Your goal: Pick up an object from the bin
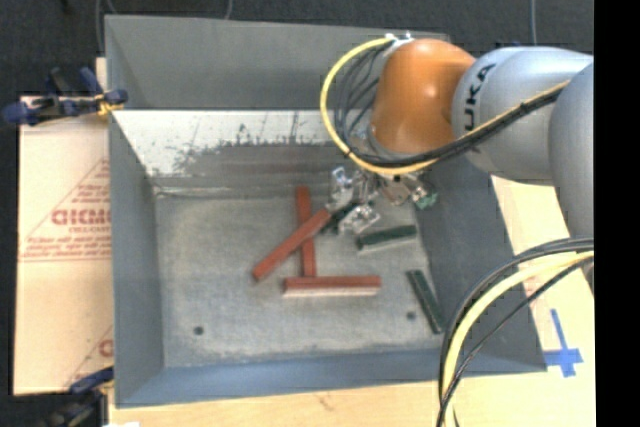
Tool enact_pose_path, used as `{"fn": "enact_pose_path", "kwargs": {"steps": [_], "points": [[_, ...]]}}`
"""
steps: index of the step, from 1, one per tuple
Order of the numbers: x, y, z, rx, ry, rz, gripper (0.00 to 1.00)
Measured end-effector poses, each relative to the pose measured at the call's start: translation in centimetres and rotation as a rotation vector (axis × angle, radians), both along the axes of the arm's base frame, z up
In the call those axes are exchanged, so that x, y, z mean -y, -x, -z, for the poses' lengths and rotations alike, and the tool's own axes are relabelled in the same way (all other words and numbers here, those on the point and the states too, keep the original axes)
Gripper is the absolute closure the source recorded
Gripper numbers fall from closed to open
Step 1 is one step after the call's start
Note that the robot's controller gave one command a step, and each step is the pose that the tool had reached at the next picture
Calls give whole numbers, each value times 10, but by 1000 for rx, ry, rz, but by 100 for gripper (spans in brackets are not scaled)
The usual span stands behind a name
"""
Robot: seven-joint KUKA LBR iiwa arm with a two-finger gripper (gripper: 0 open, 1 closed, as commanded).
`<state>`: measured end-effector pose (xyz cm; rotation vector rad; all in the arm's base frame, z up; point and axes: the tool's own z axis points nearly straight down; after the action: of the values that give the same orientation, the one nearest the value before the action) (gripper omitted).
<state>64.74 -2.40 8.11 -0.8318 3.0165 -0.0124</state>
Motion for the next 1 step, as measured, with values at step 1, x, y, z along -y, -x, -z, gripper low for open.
{"fn": "enact_pose_path", "kwargs": {"steps": [1], "points": [[0, 1, -2, -2, -1, 1, 100]]}}
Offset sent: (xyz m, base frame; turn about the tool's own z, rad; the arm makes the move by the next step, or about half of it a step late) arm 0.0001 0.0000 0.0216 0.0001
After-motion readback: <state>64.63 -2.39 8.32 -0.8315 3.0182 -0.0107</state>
